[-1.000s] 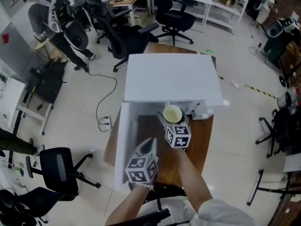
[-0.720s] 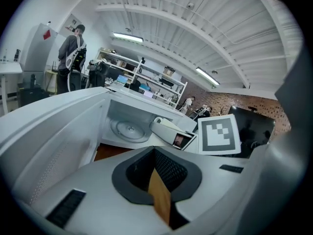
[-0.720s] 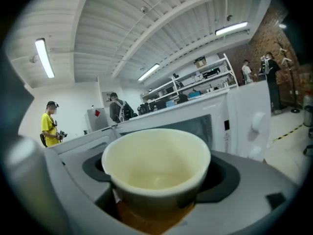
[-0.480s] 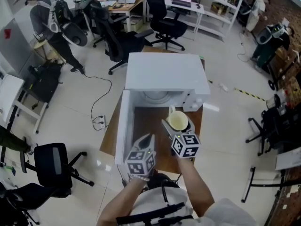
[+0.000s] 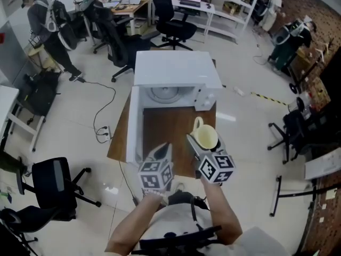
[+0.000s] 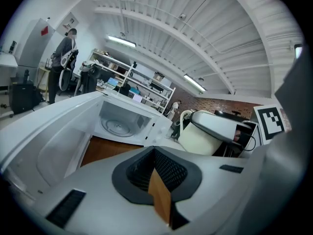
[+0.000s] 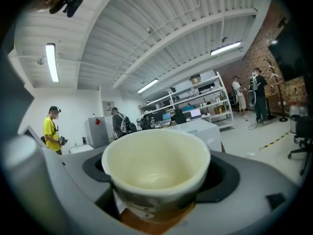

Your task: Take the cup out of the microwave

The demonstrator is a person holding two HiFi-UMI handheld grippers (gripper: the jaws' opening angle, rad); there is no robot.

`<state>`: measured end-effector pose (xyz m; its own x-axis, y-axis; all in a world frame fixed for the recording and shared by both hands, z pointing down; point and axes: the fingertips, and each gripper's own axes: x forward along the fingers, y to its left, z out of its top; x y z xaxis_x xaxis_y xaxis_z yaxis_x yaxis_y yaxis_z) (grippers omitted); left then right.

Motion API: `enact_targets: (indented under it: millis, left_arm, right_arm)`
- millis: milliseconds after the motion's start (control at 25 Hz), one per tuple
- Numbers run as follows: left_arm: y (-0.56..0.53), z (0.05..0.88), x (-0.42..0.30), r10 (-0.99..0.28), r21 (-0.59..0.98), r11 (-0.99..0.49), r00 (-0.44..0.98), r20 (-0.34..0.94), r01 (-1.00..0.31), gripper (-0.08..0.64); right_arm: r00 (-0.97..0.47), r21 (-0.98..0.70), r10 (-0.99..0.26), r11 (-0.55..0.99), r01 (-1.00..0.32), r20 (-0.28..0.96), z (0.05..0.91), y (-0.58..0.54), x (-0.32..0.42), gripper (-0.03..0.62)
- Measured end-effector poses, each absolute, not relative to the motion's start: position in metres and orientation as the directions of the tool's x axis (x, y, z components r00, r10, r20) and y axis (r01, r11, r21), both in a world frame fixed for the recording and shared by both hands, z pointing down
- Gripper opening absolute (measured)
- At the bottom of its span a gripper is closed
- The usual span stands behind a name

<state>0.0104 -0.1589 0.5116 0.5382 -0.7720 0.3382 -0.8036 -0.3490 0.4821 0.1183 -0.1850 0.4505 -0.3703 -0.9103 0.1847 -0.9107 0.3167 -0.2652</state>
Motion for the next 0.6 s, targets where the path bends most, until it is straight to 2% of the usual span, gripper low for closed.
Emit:
enact_targets:
  millis: [600]
  left_arm:
    - [-0.146, 0.471, 0.023, -0.814, 0.449, -0.355, 0.507, 0.283, -0.820, -0.008]
  right_arm:
    - [-0.413, -0.292, -0.904, 0.368, -0.883, 0.110, 0.412, -0.151, 0.137, 0.479]
